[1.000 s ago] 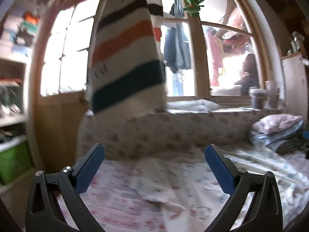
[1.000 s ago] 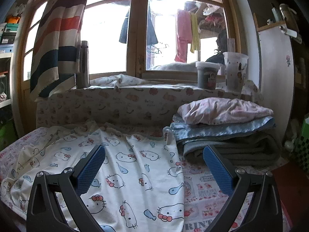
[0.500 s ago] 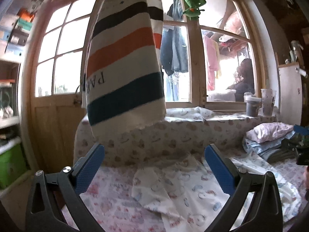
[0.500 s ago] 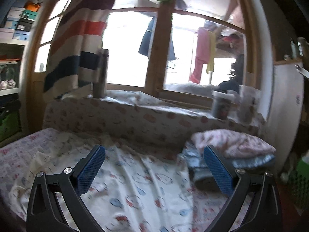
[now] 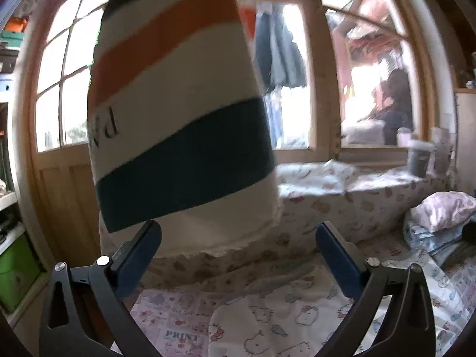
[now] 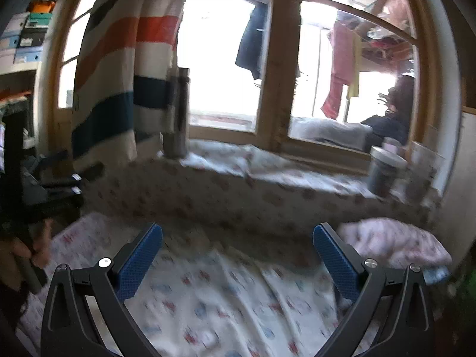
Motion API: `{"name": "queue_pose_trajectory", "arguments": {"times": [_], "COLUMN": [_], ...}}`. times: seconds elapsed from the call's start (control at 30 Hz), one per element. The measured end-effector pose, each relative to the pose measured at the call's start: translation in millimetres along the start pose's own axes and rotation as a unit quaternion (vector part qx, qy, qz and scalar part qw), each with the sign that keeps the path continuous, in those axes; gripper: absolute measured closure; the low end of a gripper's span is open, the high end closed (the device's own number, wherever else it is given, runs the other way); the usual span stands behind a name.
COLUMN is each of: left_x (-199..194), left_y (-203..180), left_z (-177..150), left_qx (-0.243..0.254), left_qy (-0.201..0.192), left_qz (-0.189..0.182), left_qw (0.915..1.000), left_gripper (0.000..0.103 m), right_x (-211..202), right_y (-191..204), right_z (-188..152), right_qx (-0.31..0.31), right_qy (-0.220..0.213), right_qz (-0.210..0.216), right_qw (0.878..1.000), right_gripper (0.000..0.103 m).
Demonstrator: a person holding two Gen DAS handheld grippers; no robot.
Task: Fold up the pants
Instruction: 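Lower both grippers to the waistband of the white Hello Kitty pants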
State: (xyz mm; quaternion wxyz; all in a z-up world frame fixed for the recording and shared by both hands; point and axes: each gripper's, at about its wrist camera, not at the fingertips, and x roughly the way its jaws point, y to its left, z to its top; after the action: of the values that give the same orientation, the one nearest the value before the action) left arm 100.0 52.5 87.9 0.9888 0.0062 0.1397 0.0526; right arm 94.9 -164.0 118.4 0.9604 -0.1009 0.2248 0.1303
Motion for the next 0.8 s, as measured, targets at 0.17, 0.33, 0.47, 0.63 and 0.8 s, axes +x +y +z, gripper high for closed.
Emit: {"name": "queue_pose_trajectory", "arguments": {"times": [0.17, 0.33, 0.47, 0.63, 0.8], "left_x": [37.0, 69.2, 86.1, 98.8, 110.6], "left_y": [32.0, 54.3, 75.5, 76.2, 78.3], "left_z": [-23.5, -41.4, -58.4, -68.1, -72.6], "left_qx": [-0.080, -0.111, -0.169, -0.156, -0.173], "left_qy": [0.070, 0.117, 0.153, 0.179, 0.201], "left_qz": [-0.016, -0.005, -0.026, 0.003, -0.008], "left_qw": [0.9942, 0.9869, 0.9735, 0.9714, 0.9641], "left_gripper": [0.000, 0.006, 0.006, 0.007, 0.007], "right_x": [59.4, 146.9, 212.3, 263.2, 283.4], "right_y": [15.8, 43.6, 62.6, 74.6, 70.8], "right_z": [26.1, 25.5, 8.9, -16.8, -39.1], "right_qx": [-0.002, -0.015, 0.012, 0.014, 0.025], "right_qy": [0.047, 0.128, 0.198, 0.229, 0.239], "right_qz": [0.020, 0.078, 0.124, 0.107, 0.132], "right_qw": [0.999, 0.989, 0.972, 0.967, 0.962], "right_gripper": [0.016, 0.032, 0.041, 0.041, 0.040]}}
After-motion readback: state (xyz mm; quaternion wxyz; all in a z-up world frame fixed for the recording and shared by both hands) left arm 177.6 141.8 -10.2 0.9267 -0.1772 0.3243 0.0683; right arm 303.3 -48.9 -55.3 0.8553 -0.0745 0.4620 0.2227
